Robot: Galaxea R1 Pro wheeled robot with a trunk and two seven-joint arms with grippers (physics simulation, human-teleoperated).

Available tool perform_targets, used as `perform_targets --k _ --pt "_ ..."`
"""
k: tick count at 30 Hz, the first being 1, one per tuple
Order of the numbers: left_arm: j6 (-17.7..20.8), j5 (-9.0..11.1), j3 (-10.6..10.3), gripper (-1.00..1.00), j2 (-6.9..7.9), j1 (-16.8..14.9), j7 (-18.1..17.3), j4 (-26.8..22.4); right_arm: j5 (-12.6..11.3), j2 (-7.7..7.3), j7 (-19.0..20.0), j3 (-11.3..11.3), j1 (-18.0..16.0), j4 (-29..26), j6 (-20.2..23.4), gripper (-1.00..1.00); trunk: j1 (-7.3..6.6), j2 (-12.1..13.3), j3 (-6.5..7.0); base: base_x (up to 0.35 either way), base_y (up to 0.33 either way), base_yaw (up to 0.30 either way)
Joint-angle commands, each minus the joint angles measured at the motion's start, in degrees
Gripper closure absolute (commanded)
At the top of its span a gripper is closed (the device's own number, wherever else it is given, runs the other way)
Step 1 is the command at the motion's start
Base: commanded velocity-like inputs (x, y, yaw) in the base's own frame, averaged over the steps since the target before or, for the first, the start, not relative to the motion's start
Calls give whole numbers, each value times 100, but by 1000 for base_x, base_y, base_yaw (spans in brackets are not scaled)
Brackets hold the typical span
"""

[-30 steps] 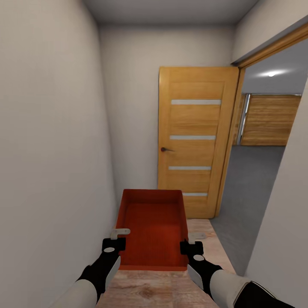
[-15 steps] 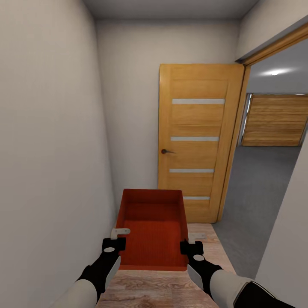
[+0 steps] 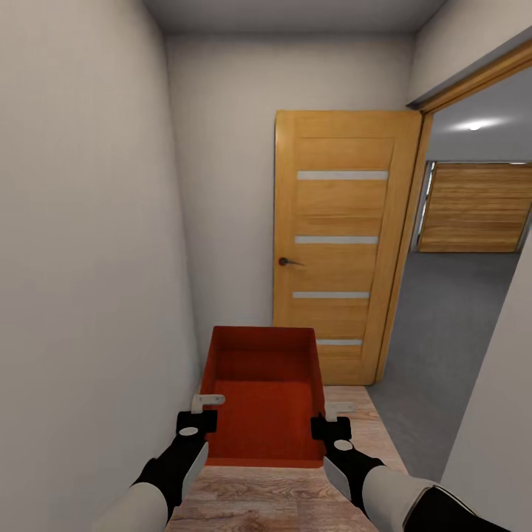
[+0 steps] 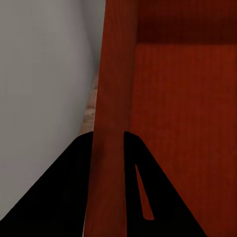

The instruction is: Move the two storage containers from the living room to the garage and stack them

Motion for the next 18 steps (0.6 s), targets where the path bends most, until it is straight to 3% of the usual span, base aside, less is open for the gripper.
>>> perform_targets --k 1,8,18 --pt "52 -56 413 100 -4 -5 31 -12 111 1 16 -105 -3 -30 16 100 2 -9 -10 0 0 0" --pt "50 -56 413 100 -4 -5 31 -12 108 -2 11 -108 -3 -30 13 100 2 -9 -10 0 0 -37" --pt "50 -56 413 100 -4 -5 31 -12 103 2 7 -107 -3 -30 13 100 2 -9 -10 0 0 -248"
